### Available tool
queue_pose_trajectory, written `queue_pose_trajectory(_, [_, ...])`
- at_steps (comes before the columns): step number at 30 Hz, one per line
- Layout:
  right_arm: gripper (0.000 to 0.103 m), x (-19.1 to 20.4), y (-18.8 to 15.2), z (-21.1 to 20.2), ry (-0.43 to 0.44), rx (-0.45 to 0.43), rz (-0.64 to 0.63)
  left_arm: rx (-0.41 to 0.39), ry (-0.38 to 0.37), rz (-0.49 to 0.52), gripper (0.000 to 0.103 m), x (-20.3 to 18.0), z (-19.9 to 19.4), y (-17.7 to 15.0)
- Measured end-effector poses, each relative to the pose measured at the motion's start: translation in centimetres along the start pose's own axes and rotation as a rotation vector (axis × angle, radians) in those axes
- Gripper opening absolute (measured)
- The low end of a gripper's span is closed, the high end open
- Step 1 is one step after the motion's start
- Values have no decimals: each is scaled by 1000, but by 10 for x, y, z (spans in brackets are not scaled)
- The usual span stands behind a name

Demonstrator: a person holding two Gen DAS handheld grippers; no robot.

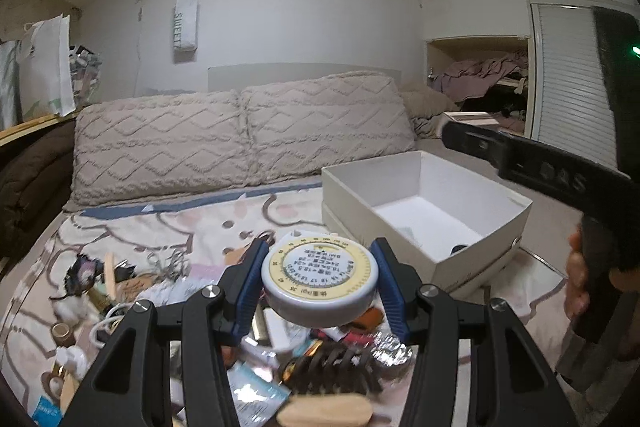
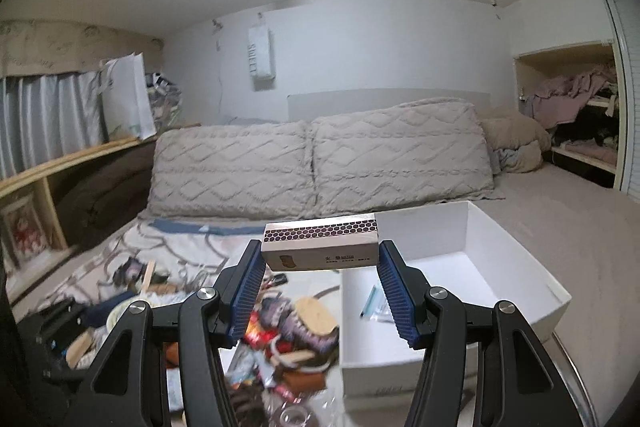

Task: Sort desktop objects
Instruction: 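Lift and carry the matchbox and tape measure over the white box with both grippers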

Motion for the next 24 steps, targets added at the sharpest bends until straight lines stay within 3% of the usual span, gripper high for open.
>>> queue_pose_trajectory(11, [58,-55,8,41,-123,34,62,-2,-36,-12,52,-19,34,17])
queue_pose_trajectory(17, [58,-93,-22,77,-212,183,107,-20,-42,19,52,-34,47,32])
queue_pose_trajectory(24, [58,-118,-51,97,-253,317,108,-53,-96,20,52,-58,64,57])
Point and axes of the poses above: each gripper's, at about its wrist camera, not at the fingertips, and z roughly the way its jaws point, x to its left, y to its top, the point moved 4 cm from there along z, roughly the way its jaws point, and after that the axes turned 4 degrees about -x, right-handed, at the moved point
